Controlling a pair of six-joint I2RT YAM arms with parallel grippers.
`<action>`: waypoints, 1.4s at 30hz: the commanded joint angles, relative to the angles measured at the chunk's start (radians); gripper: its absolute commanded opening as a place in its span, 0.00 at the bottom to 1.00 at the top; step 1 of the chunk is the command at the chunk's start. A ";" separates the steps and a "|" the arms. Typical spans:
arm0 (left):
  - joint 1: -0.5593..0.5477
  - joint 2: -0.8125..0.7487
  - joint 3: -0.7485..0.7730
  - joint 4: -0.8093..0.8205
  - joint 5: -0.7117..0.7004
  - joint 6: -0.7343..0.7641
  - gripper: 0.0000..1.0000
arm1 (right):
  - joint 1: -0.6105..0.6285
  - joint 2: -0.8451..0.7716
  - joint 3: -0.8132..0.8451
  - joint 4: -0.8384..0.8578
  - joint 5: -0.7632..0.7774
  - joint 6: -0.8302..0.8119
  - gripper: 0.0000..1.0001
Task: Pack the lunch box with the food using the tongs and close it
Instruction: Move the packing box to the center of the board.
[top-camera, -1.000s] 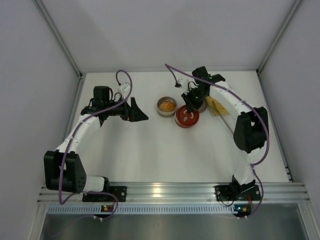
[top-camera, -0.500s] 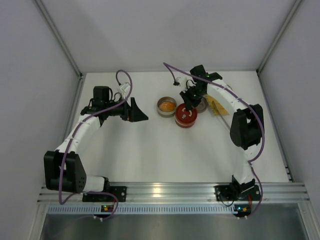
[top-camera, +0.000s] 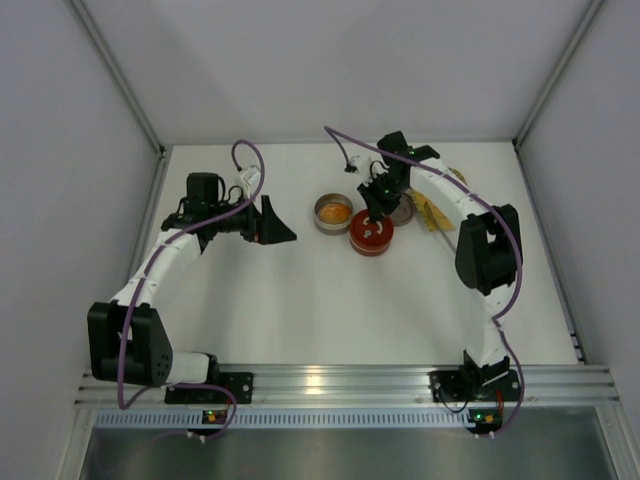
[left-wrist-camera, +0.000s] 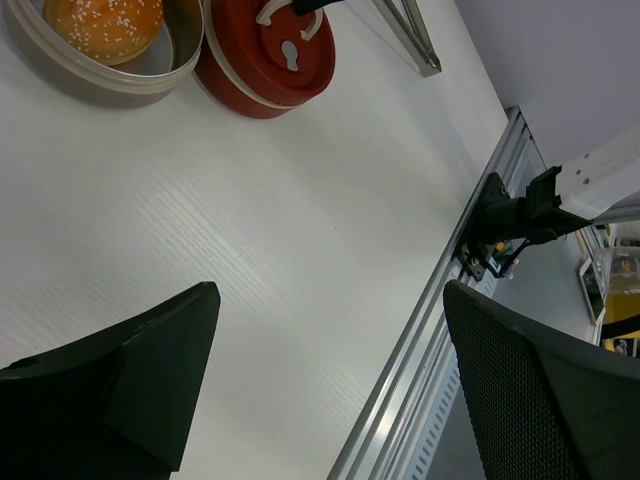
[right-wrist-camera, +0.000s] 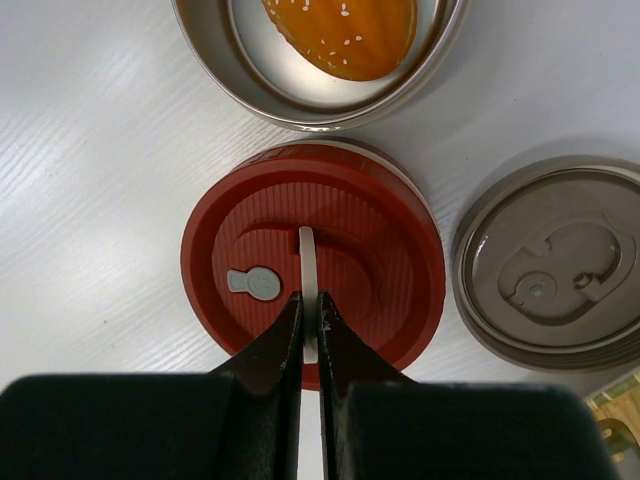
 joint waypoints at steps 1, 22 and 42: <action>0.006 -0.035 -0.009 0.033 0.018 0.016 0.98 | -0.005 0.013 0.036 0.015 -0.019 -0.008 0.00; 0.006 -0.080 -0.021 0.030 0.005 0.030 0.98 | 0.024 -0.077 -0.186 0.119 -0.042 0.011 0.19; 0.006 -0.132 0.013 -0.154 -0.064 0.191 0.98 | 0.088 -0.217 -0.501 0.003 0.141 -0.173 0.00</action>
